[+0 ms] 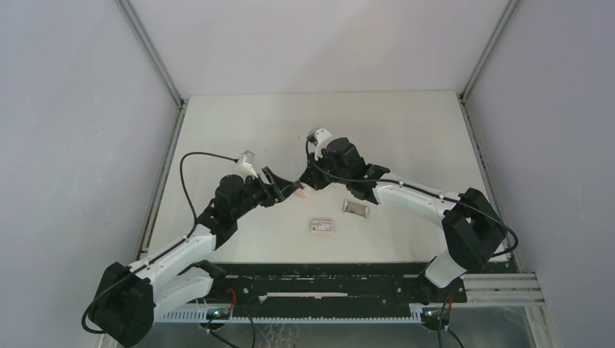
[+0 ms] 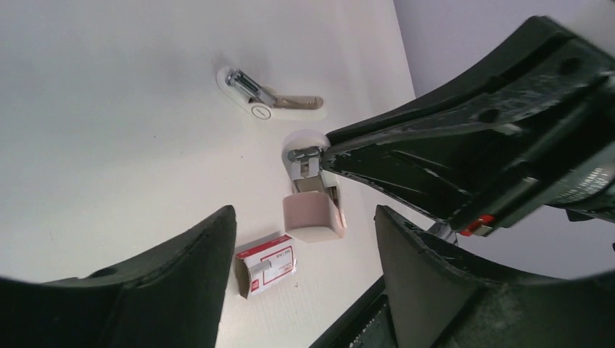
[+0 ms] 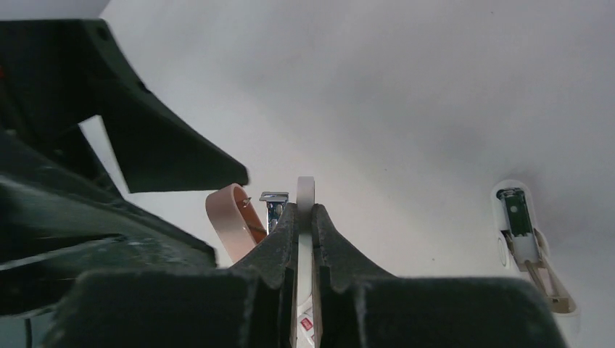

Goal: Load the staples into the stapler

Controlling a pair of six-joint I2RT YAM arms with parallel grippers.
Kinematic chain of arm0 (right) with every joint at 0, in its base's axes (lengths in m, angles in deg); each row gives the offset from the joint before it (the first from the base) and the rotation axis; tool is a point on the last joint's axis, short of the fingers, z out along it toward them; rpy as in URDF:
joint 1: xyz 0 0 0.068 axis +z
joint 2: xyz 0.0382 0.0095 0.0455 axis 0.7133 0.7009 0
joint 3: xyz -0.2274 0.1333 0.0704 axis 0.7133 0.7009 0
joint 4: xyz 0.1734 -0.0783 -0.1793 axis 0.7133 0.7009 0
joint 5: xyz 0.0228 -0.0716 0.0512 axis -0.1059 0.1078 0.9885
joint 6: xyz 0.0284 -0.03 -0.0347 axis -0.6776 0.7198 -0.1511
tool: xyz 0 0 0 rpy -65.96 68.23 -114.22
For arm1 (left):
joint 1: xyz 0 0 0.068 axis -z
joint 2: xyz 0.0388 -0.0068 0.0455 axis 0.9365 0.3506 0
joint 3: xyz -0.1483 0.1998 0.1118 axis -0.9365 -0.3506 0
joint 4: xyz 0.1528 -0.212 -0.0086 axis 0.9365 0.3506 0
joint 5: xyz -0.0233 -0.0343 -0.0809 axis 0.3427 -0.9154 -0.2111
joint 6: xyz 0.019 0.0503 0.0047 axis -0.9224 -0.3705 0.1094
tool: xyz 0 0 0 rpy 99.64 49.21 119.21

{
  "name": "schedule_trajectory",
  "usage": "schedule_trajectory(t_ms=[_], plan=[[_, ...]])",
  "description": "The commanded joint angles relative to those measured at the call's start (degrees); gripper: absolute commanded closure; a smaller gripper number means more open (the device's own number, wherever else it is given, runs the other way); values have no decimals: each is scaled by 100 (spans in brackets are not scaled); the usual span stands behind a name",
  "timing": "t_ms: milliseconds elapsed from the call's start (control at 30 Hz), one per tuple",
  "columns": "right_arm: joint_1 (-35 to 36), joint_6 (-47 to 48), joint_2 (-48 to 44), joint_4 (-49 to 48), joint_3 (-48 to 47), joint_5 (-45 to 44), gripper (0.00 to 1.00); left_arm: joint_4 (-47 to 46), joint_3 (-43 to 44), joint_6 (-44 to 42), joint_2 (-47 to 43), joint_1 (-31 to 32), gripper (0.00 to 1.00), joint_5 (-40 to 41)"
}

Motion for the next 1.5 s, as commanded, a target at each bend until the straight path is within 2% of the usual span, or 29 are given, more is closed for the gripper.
schedule_trajectory(t_ms=[0,233,300,533,567,600,700,767,867,933,1067,1300,1467], plan=[[94,-201,-225,-500,-7,162,100,-393,197,133,228,100,29,-312],[152,-207,-232,-529,2,182,100,-534,251,174,371,195,54,-372],[152,-198,-244,-513,3,149,100,-535,257,190,381,198,58,-351],[-1,-273,-429,-442,112,236,100,-373,309,-63,277,207,91,-473],[-85,-290,-509,-420,151,369,96,-252,370,-199,231,208,96,-543],[-173,-306,-620,-381,184,522,87,-78,456,-387,185,210,99,-642],[-429,-343,-1010,-140,286,852,62,671,821,-1010,22,250,100,-863],[-572,-368,-1315,163,309,946,54,1445,1195,-1678,-95,386,100,-854],[-777,-470,-1705,653,310,1139,51,2713,1861,-2789,-141,689,100,-714],[-877,-592,-1891,909,310,1298,49,3448,2265,-3561,-110,939,100,-481],[-929,-1044,-1998,1229,307,1592,50,4339,2759,-4491,45,1402,100,-61],[-871,-2008,-1767,616,627,2591,56,4338,2795,-5107,75,1620,100,26],[-680,-2316,-1489,415,688,2692,62,4176,2664,-5119,-7,1623,100,-200]])
